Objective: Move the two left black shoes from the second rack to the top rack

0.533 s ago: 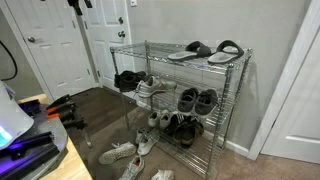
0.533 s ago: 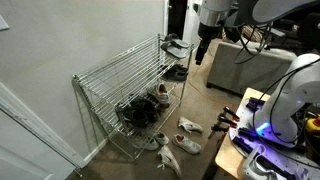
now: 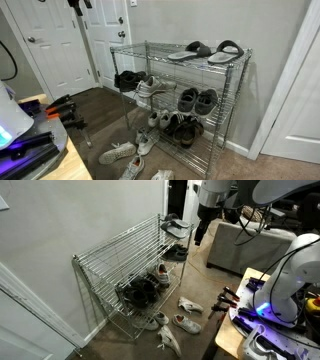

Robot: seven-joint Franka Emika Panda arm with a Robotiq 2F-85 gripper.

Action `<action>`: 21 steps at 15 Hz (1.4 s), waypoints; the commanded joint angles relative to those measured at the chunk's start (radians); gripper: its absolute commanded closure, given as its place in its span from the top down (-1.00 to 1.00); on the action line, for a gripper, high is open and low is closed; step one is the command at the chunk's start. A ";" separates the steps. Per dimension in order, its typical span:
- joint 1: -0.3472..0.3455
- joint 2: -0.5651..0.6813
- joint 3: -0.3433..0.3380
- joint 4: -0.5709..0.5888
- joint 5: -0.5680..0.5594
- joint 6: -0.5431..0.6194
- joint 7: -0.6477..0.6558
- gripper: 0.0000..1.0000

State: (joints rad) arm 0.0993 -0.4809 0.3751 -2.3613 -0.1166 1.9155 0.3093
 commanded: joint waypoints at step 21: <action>0.222 0.837 -0.170 0.258 -0.223 0.458 0.660 1.00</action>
State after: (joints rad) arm 0.2750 0.3621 0.2529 -2.1022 -0.3645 2.3693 0.9855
